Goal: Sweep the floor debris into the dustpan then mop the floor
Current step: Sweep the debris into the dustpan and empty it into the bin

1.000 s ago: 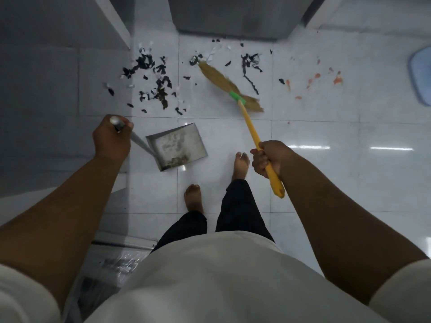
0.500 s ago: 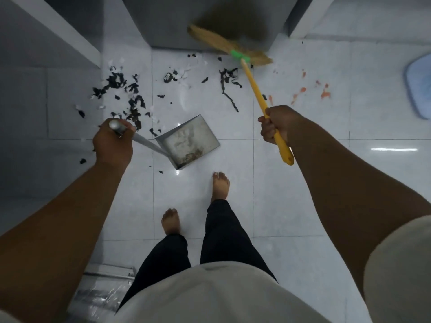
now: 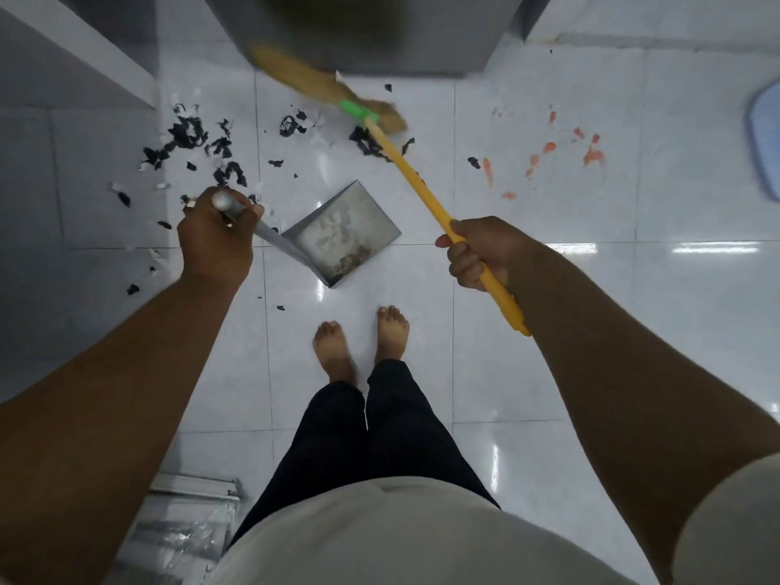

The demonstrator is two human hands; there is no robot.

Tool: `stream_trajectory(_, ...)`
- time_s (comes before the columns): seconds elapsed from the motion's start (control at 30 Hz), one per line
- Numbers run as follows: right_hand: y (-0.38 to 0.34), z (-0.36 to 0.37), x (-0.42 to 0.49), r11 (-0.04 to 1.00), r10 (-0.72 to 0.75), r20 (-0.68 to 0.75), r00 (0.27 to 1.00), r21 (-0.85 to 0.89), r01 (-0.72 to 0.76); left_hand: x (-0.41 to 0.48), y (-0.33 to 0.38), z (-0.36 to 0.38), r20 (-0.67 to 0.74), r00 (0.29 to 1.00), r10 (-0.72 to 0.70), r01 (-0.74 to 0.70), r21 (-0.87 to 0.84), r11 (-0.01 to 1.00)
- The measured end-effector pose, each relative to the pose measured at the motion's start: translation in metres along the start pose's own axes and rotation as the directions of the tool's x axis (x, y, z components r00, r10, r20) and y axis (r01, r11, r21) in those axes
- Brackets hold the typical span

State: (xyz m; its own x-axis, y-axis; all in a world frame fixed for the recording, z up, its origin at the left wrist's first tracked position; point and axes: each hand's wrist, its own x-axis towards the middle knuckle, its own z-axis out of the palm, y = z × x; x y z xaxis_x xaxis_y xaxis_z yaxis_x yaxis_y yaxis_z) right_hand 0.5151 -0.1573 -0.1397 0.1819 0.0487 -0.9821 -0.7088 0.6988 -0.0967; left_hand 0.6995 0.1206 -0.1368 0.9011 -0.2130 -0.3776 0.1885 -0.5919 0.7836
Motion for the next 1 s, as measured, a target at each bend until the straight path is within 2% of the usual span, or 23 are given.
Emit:
stream_trajectory(0.1, 0.017, -0.007, -0.025, 0.998, -0.046, -0.041, 0.998, -0.055, 0.044, -0.001, 0.003, 0.007, 0.036, 0.999, 0.014, -0.016, 0.038, 0.999)
stream_trajectory(0.2, 0.025, -0.018, -0.035, 0.996, -0.084, -0.116, 0.99, -0.039, 0.08, -0.002, 0.005, 0.013, 0.054, 0.997, 0.057, -0.06, 0.044, 0.997)
stream_trajectory(0.33, 0.032, -0.034, -0.031, 0.994, -0.064, -0.17, 0.983, 0.076, 0.078, -0.004, 0.006, 0.013, 0.049, 0.997, 0.051, -0.056, 0.105, 0.993)
stream_trajectory(0.5, 0.042, -0.033, -0.019, 0.974, 0.016, -0.113, 0.993, 0.224, 0.009, -0.008, 0.009, 0.014, 0.051, 0.999, 0.016, -0.021, 0.107, 0.994)
stream_trajectory(0.7, 0.058, -0.012, -0.027, 0.994, -0.016, -0.032, 0.999, 0.107, 0.019, -0.015, 0.01, 0.017, 0.041, 0.999, -0.002, -0.002, 0.108, 0.994)
stream_trajectory(0.83, 0.062, -0.014, -0.041, 0.999, -0.051, -0.043, 0.998, 0.009, 0.052, -0.018, 0.007, 0.009, 0.05, 0.999, -0.021, 0.016, 0.089, 0.996)
stream_trajectory(1.0, 0.046, -0.026, -0.037, 0.997, -0.057, -0.088, 0.995, 0.047, 0.061, -0.015, 0.004, -0.005, 0.032, 0.999, -0.038, 0.035, 0.09, 0.995)
